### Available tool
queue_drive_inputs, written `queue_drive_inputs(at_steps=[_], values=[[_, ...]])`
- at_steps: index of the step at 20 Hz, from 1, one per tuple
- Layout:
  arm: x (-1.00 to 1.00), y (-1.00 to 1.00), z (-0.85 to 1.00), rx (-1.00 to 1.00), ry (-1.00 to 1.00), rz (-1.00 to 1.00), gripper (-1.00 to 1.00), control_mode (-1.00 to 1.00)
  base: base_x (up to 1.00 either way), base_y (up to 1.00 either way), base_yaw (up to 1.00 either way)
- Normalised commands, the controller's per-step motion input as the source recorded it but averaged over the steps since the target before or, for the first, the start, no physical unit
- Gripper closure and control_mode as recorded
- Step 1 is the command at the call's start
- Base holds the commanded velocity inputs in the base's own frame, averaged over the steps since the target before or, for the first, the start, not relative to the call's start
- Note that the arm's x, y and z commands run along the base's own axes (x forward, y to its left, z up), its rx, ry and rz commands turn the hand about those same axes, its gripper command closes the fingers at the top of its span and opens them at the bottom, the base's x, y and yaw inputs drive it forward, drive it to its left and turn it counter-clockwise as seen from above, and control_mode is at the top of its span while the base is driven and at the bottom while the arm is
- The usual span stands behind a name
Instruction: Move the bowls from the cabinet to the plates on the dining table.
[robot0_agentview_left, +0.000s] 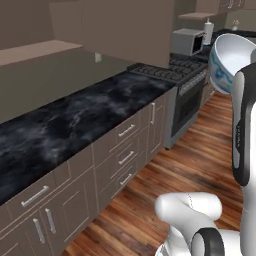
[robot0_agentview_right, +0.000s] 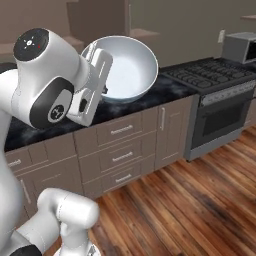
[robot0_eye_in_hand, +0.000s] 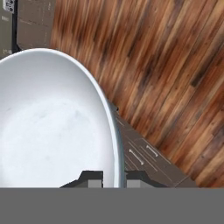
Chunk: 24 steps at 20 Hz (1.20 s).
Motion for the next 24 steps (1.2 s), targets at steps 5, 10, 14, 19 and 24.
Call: queue_drive_inputs(at_steps=[5, 10, 14, 19, 24], values=[[0.00, 0.00, 0.00, 0.00, 0.00, 0.00, 1.00, 1.00, 0.00, 0.00, -0.25], [0.00, 0.00, 0.00, 0.00, 0.00, 0.00, 1.00, 1.00, 0.00, 0.00, -0.25], [0.00, 0.00, 0.00, 0.00, 0.00, 0.00, 1.00, 1.00, 0.00, 0.00, -0.25], [0.00, 0.00, 0.00, 0.00, 0.00, 0.00, 1.00, 1.00, 0.00, 0.00, -0.25], [0.00, 0.00, 0.00, 0.00, 0.00, 0.00, 1.00, 1.00, 0.00, 0.00, -0.25]])
